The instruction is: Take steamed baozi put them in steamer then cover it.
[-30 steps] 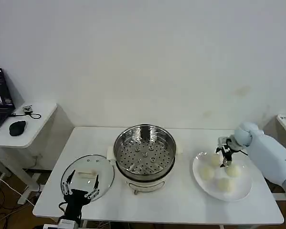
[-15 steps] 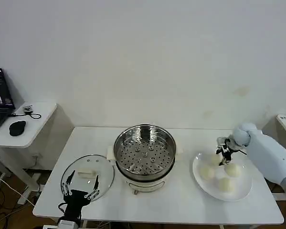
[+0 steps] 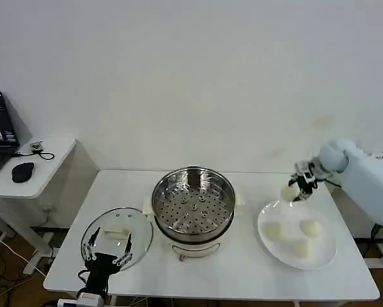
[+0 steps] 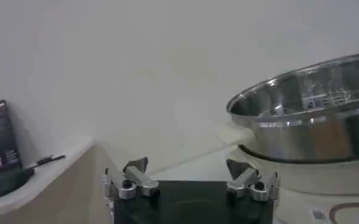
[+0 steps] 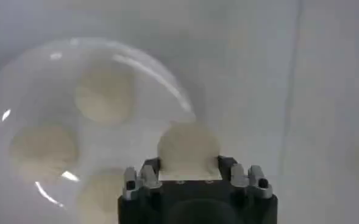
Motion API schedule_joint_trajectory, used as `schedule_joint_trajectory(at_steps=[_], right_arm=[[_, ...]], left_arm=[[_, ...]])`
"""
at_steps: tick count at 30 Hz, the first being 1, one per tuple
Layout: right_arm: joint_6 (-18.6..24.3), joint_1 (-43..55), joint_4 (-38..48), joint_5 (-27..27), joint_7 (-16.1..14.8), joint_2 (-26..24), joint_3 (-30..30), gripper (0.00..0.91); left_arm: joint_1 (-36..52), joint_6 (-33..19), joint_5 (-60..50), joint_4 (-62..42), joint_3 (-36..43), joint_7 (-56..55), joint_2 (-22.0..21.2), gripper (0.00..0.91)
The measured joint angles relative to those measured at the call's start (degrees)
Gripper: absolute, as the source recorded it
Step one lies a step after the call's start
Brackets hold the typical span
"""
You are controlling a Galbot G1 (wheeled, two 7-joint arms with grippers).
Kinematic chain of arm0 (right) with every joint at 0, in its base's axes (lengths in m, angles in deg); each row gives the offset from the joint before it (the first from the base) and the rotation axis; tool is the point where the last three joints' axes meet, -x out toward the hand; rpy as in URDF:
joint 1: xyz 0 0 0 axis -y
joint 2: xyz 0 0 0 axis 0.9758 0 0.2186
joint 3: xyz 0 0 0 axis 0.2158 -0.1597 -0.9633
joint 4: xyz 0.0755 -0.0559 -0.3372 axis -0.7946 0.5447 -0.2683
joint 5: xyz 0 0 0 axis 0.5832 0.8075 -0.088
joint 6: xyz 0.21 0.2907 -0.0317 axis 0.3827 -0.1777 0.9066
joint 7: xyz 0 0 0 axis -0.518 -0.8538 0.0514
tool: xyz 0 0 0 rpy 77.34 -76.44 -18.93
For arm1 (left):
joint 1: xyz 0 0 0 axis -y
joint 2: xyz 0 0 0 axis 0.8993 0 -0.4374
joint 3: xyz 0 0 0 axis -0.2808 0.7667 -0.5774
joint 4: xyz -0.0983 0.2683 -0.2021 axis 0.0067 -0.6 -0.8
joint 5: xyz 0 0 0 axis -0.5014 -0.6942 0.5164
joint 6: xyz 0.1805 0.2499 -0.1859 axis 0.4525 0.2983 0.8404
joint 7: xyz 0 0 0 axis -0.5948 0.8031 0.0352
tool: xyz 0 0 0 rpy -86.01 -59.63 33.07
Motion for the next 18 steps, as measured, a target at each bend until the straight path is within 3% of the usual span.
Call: schedule_joint_trajectory(at_steps=[7,18], right_arm=[[0.4,8.1,-1.4,4.4,0.5,5.3,-6.1,0.645],[2.9,12.4,-3.0,8.5,2.0,16.9,-12.1,0.645]], left_arm=[[-0.3,0.2,0.8,-0.1,-0.9,0.2,0.2,0.907],[-1.8,2.2,9.3,0.9,-3.3,1.1,0.8,0.907]])
